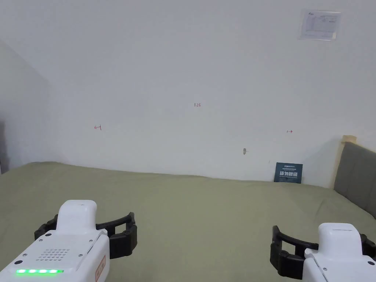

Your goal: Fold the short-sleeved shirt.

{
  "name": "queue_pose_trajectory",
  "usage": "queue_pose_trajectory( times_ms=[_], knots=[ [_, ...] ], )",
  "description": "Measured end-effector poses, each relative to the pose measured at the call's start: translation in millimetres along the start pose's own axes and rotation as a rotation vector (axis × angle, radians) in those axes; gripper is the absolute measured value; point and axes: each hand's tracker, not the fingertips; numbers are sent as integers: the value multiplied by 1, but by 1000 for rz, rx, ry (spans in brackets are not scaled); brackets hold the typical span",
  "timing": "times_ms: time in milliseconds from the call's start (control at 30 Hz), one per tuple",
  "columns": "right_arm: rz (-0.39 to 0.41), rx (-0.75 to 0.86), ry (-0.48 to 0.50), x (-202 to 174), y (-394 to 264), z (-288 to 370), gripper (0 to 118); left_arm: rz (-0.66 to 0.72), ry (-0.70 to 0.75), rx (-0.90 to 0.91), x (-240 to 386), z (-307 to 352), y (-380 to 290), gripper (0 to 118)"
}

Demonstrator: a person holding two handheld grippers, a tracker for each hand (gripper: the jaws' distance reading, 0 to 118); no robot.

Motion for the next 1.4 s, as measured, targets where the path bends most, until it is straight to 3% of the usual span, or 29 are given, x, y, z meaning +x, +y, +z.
queue_pose_trajectory(
  times_ms=[267, 367, 500, 600, 833, 1067, 1233, 1400],
  knots=[
    [-29, -6, -3, 0, 3, -7, 118, -4, -13, -2, -1, 2, 1, 113],
    [-105, 61, 67, 3, -4, -4, 118, -19, -29, -25, 0, 0, -3, 113],
    [-175, 12, 90, 8, -7, -5, 118, -54, -35, -28, 6, 1, -10, 113],
    [-131, -103, 42, 5, -9, -10, 118, -64, -89, -35, 6, 3, -12, 113],
    [-47, -63, -26, -2, -12, -11, 118, -39, -52, -26, 4, 6, -9, 113],
    [-59, -47, 82, -4, -8, -7, 118, -56, -18, -60, 1, 6, -13, 113],
    [-9, -16, 49, -13, -4, -2, 118, -47, -28, -44, 2, 11, -10, 113],
    [-79, -28, 51, -12, -3, -5, 118, -41, -53, -38, 2, 10, -7, 113]
  ],
)
